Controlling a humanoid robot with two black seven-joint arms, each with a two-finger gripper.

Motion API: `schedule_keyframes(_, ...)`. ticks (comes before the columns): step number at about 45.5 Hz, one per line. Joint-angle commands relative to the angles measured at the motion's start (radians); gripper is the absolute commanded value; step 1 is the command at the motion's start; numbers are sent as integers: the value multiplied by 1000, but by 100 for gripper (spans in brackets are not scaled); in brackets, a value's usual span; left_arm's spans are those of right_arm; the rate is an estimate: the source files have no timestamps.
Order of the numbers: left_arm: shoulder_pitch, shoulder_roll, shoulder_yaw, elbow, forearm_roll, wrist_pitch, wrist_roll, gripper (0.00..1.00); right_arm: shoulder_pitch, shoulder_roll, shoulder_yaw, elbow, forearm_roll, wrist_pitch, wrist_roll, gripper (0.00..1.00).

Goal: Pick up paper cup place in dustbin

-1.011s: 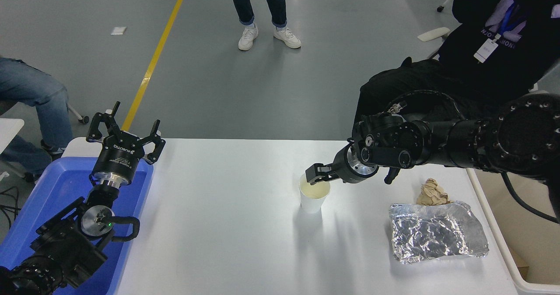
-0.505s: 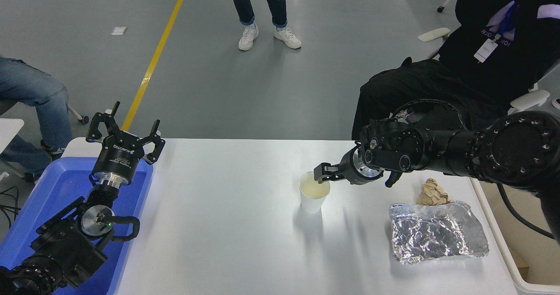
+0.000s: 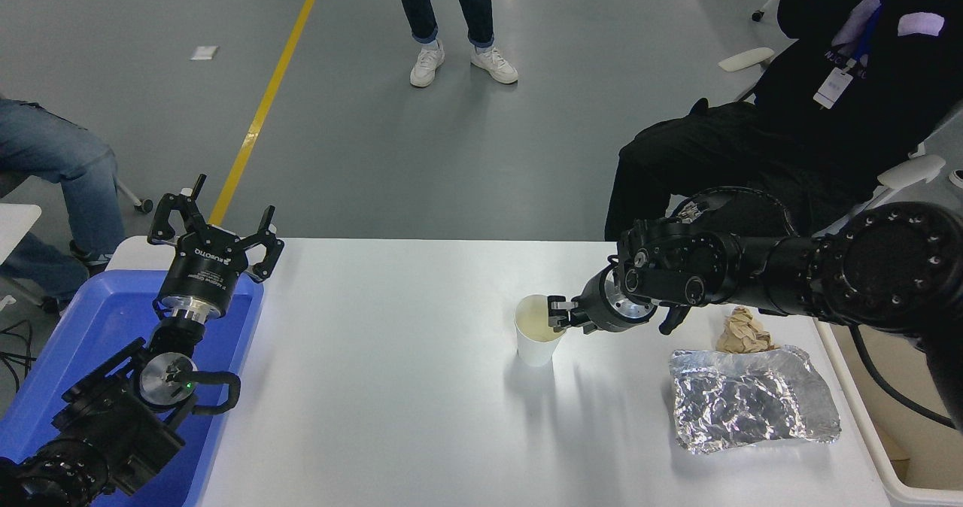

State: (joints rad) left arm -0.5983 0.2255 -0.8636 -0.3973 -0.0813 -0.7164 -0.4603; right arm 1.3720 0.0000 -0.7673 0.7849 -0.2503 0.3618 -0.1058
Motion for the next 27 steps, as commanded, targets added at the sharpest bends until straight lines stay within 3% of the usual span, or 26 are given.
schedule_keyframes(1,0,0,0,0,0,0,0,98,-1,0,13,10,48,32,1,0)
schedule_keyframes(17,0,0,0,0,0,0,0,98,18,0,14,8,80,101,3,0)
schedule_keyframes(27,0,0,0,0,0,0,0,98,140,0,-81,83,184,215,3,0)
